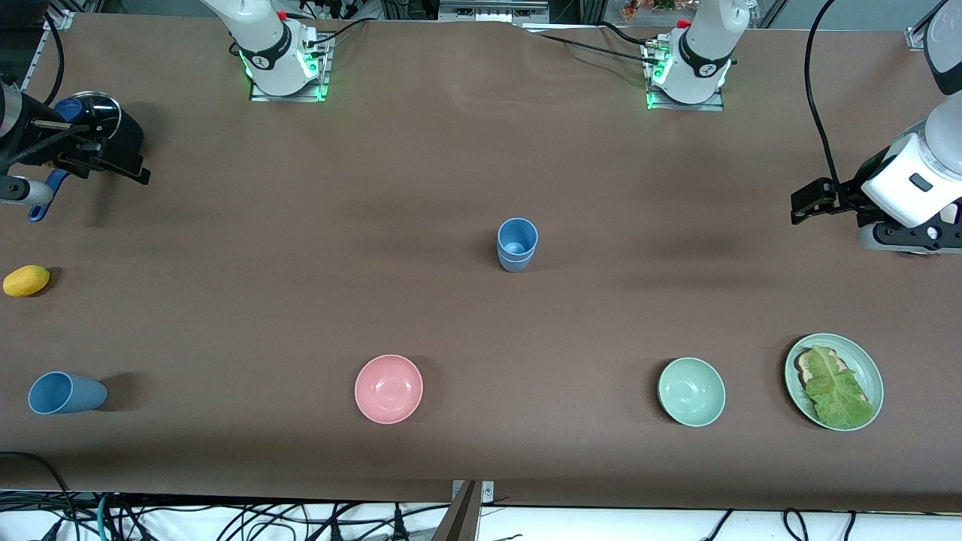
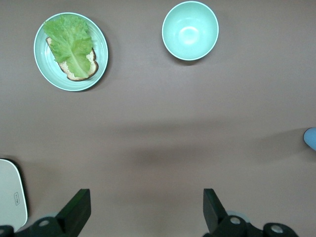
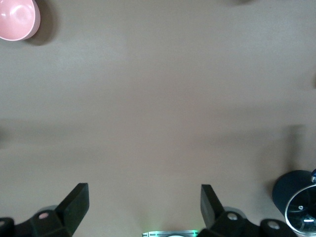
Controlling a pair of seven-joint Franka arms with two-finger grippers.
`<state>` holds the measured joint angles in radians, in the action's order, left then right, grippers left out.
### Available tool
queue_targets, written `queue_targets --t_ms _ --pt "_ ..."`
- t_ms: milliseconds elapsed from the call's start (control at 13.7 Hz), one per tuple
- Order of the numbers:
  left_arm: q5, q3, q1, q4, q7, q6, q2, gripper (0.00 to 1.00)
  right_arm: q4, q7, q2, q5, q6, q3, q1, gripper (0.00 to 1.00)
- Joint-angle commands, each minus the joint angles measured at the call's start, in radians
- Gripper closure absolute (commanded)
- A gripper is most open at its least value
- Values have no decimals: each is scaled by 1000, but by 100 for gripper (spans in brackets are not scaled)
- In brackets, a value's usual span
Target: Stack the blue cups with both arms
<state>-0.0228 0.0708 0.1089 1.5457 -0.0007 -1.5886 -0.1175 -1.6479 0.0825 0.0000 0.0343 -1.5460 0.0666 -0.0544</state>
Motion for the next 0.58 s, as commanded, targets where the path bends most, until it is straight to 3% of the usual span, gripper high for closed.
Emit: queue_targets --t_ms 0,511 --pt "21 7 -11 -16 28 9 -7 0 -29 -24 -23 -17 -57 -21 21 0" --pt "23 7 -35 -16 33 9 -7 0 -29 -12 -17 -83 -105 -77 25 0"
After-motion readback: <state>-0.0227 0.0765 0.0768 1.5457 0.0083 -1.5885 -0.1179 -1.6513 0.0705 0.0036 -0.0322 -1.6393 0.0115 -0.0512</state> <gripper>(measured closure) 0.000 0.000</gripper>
